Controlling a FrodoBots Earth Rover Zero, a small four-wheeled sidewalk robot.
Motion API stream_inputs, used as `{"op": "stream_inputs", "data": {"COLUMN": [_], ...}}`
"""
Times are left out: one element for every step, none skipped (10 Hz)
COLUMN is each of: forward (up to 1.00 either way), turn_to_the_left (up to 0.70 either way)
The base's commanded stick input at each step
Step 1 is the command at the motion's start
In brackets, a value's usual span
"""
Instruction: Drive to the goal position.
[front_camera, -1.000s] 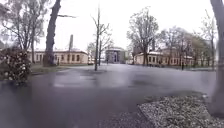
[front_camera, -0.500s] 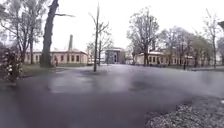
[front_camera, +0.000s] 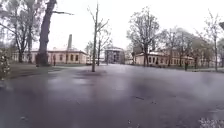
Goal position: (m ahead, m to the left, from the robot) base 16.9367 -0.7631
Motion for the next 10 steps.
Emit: {"op": "stream_inputs", "data": {"forward": [1.0,1.0,1.0,1.0,1.0,1.0,1.0,1.0,1.0,1.0], "turn_to_the_left": [-0.33,-0.4,-0.4,-0.4,-0.17,-0.01,0.0,0.0,0.0,0.0]}}
